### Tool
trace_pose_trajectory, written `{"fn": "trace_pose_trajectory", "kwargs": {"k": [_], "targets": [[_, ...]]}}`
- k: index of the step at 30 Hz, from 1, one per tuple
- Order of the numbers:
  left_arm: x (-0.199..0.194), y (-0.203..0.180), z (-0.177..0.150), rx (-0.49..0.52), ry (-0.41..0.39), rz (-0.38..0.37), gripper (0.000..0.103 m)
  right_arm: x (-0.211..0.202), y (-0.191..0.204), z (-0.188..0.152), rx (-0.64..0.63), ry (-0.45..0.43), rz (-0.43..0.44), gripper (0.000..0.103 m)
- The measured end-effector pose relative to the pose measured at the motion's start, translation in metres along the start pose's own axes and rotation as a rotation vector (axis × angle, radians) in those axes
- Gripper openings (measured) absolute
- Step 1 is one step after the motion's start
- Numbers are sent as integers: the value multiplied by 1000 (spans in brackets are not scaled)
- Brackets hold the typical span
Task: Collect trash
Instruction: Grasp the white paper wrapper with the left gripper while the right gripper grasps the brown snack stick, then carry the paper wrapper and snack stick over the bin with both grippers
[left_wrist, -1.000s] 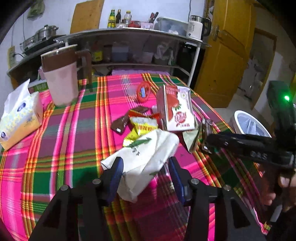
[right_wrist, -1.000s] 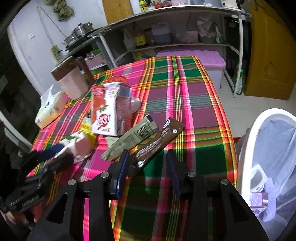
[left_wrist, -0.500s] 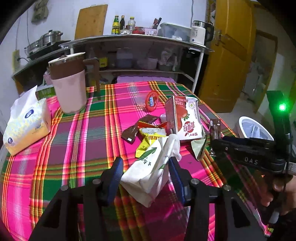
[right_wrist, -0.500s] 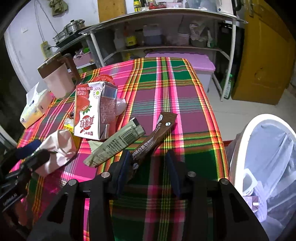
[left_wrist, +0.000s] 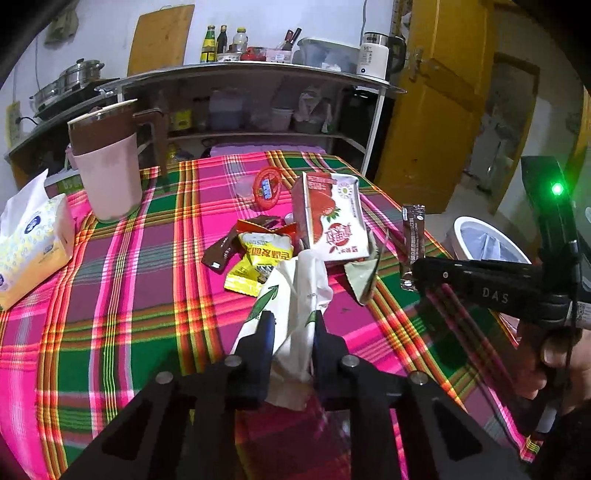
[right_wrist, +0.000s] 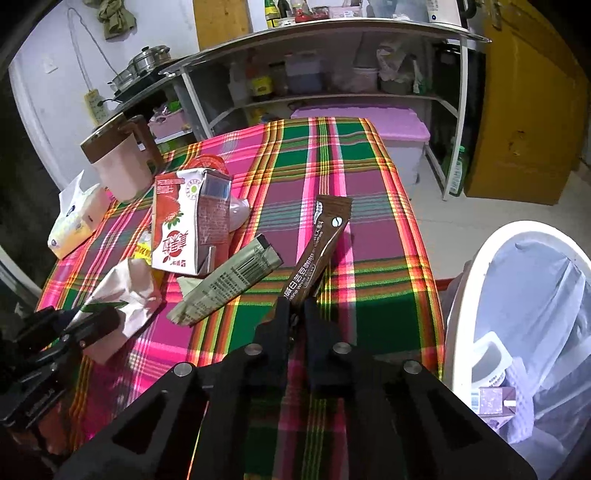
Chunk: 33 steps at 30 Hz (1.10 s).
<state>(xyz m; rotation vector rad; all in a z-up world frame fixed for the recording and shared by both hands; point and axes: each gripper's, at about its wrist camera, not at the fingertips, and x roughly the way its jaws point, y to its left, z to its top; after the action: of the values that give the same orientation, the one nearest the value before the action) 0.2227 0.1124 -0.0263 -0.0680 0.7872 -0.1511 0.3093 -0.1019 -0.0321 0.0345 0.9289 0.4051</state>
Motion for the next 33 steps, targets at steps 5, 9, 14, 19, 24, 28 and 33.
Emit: {"fn": "trace_pose_trajectory", "kwargs": {"k": [5,9,14,19,24,28,33], "targets": [[-10,-7,-6,-39,-16,-5,19,-10,-3,-6,0,-7,21,6],[-20,-12,-12,-69,-28,-2,19,-22,-6,-13,6,-15,45,6],[-32,-18,-17,-111,-46,4,19,-42,-9,-22,3,-33,63,6],[-44,-30,-22,-133,-64,7,19,-65,-12,-33,-10,-48,86,6],[-57,-46,-26,-136,-78,9,19,-88,-15,-46,-24,-62,106,6],[-67,-62,-30,-133,-86,-1,19,-103,-19,-55,-27,-72,112,6],[-77,-81,-32,-116,-97,-26,19,-119,-25,-63,-24,-91,110,6]]}}
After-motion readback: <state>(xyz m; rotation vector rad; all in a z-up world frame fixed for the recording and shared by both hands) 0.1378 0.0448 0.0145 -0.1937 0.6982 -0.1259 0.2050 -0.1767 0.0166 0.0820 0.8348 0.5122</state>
